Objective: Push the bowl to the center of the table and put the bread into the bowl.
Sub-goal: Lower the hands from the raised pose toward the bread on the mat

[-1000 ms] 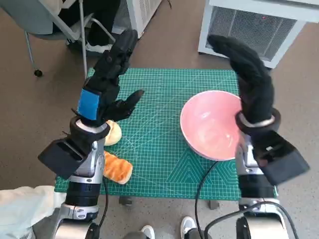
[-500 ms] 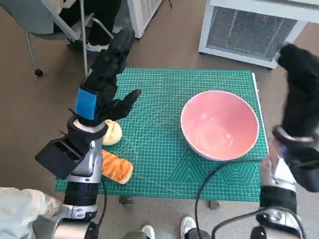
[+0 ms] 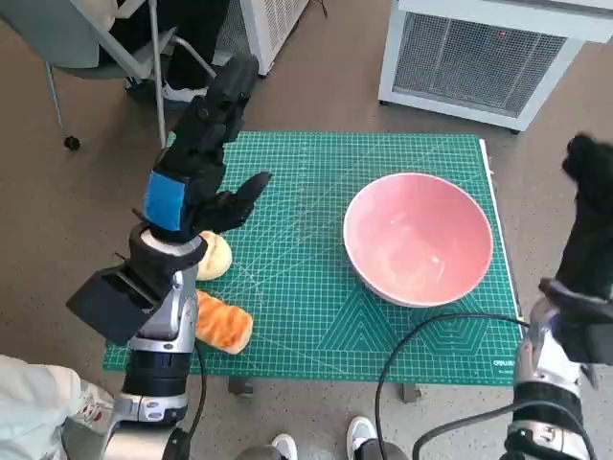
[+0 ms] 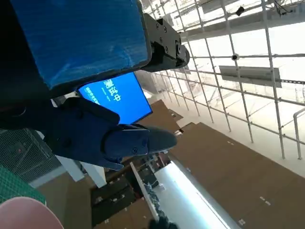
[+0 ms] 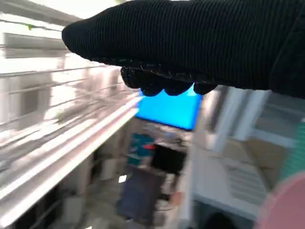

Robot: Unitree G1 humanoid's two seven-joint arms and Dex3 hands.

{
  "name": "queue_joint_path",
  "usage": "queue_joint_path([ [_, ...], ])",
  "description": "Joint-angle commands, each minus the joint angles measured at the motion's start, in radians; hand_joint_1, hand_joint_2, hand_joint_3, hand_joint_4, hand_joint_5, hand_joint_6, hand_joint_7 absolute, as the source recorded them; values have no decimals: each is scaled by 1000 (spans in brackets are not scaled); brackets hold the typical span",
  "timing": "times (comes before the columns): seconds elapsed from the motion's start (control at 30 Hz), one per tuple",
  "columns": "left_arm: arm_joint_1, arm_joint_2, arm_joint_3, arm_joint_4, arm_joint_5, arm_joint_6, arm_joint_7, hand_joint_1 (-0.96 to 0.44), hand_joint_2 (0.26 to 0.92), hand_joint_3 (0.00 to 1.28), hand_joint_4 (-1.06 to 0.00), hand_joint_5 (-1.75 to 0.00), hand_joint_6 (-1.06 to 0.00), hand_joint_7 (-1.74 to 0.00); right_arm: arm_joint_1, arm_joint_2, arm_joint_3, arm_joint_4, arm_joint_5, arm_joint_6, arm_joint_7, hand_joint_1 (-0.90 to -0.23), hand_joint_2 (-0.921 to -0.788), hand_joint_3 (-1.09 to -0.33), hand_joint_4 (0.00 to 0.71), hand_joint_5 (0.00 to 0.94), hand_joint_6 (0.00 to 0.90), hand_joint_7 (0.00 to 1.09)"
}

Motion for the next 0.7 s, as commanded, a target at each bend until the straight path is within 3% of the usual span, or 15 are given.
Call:
queue_joint_path([
  [0.03,5,4,8,4,-16,-2,-2,-494,921,331,-193,-1,-307,0,23,22,17,92,-25,23,-32,-462,-921,-957,191,0,-1,441],
  [0.27,8,9,11,-6,-11,5,2,-490,921,332,-191,0,-307,0,-20,65,27,214,-6,66,-41,-431,-921,-995,201,10,-1,433],
  [0.53,12,18,15,-17,-10,10,1,-485,921,333,-190,0,-307,0,-122,93,-2,393,49,183,18,-464,-921,-908,227,19,0,498],
  [0.7,16,23,18,-23,-22,16,-5,-484,921,333,-188,0,-307,0,-165,120,-9,431,61,227,35,-494,-921,-879,229,16,1,503],
])
